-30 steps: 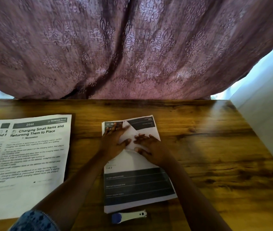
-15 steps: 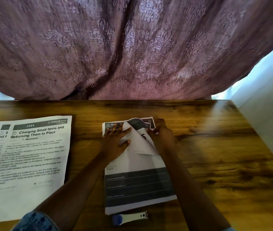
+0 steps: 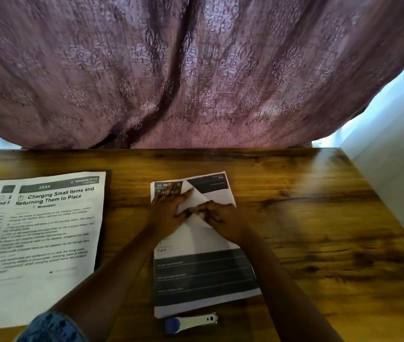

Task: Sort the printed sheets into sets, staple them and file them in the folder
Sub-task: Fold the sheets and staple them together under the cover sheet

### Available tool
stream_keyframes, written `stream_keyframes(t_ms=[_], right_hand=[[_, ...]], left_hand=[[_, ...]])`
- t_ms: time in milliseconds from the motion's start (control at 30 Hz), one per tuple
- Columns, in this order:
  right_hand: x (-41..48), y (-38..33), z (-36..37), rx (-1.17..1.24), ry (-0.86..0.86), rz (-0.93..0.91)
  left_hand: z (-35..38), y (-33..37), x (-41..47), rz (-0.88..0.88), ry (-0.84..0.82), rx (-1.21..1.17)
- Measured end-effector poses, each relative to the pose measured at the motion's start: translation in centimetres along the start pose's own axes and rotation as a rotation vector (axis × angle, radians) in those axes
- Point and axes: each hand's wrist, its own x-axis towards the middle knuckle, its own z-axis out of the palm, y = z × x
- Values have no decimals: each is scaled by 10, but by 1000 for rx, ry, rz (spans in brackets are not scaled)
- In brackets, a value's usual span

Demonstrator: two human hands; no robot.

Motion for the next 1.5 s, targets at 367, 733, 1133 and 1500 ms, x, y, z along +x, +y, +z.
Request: stream_keyframes(t_ms=[367, 733, 1133, 1500], right_hand=[[33, 38, -14, -371, 122, 240], [-1, -7, 3, -351, 60, 81], [34, 18, -20, -284, 132, 282], [22, 8, -13, -9, 406, 420]], left_hand=[[-2, 1, -1, -19, -35, 63], [-5, 5, -9, -130, 115, -502], [3, -6, -1, 19, 9, 21], [0, -1, -2, 1, -20, 71]])
